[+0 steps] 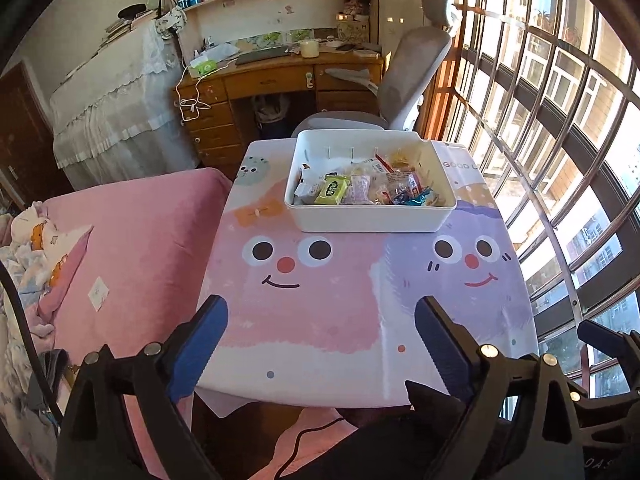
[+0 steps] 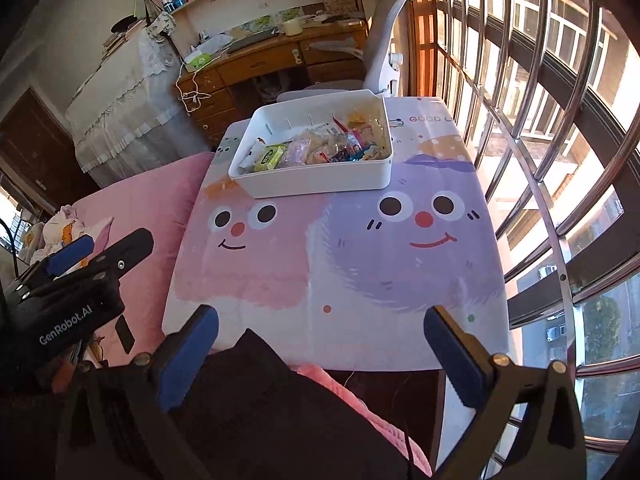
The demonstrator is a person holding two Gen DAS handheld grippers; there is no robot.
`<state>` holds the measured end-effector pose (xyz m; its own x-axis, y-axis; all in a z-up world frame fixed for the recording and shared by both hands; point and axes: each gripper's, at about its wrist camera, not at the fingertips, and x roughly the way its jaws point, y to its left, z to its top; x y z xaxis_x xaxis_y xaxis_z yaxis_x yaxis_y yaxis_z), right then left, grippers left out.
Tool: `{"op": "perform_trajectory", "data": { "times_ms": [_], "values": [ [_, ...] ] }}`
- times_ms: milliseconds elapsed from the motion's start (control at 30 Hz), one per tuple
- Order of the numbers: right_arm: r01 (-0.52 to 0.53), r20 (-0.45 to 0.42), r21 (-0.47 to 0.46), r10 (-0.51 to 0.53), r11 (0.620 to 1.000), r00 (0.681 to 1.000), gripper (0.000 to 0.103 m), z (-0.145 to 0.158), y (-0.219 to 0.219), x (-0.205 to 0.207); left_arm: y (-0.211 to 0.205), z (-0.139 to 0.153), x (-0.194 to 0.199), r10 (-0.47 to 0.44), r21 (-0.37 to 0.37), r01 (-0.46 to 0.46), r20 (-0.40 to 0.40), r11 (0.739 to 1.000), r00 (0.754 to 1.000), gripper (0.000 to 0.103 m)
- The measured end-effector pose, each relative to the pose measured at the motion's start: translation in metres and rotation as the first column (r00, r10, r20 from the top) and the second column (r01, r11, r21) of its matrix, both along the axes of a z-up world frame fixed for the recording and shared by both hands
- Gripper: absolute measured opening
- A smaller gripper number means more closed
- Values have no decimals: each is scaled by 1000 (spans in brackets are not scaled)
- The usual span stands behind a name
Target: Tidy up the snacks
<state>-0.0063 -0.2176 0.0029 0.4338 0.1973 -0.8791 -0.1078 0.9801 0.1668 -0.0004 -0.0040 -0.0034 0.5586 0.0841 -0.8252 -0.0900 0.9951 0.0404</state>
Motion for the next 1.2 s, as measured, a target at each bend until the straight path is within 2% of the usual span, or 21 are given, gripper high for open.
{"op": "perform_trajectory", "data": {
  "times_ms": [133,467,1200],
  "values": [
    [19,27,-35,-18,999,999,103,0,2,3,1,-4,3,15,13,-15,-18,1000,1000,97],
    [15,-6,-57,-15,998,1000,103,-8,5,20,2,-10,14,35,32,-34,-37,999,999,98],
    [27,-35,-48,-29,998,999,103,-15,1,44,-7,-13,37,7,30,-7,-28,1000,1000,99]
  ]
}}
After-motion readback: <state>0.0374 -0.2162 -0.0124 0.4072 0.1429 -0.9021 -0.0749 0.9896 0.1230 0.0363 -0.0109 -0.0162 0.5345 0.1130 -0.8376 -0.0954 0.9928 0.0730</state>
